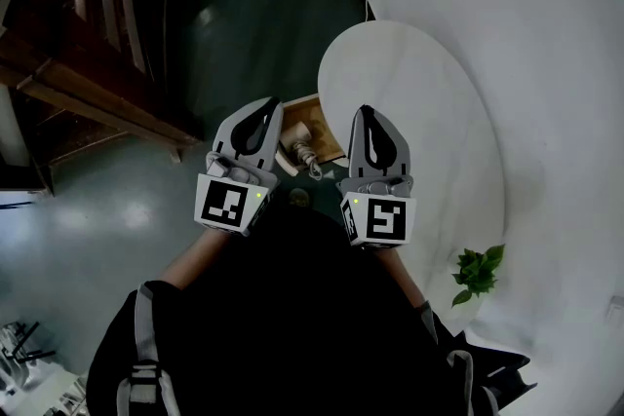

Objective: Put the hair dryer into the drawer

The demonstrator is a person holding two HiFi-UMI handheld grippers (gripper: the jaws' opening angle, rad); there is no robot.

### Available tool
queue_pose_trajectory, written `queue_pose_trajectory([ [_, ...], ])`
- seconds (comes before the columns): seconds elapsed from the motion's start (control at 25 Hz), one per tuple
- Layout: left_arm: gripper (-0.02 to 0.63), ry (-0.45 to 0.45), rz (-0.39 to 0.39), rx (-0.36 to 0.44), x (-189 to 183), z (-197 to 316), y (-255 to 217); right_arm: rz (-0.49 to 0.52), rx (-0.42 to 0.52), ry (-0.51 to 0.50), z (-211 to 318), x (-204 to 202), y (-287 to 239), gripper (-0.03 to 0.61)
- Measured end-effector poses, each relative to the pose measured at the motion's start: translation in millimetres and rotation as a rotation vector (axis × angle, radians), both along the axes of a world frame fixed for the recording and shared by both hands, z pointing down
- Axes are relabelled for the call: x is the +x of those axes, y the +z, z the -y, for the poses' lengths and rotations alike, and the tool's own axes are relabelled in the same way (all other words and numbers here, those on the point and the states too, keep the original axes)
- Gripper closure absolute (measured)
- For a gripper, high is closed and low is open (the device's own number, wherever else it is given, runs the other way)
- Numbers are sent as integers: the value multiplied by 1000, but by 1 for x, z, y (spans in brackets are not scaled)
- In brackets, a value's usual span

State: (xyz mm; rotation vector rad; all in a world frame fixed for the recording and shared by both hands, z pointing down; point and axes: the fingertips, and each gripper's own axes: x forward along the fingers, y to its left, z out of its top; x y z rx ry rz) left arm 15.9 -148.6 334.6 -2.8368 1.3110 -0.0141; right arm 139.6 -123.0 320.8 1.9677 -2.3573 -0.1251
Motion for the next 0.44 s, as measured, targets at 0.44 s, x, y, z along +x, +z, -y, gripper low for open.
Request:
queue_pose_trajectory([
  [0.44, 606, -6, 12, -44, 3, -2, 12, -1, -17, -22, 3, -1, 10, 555],
])
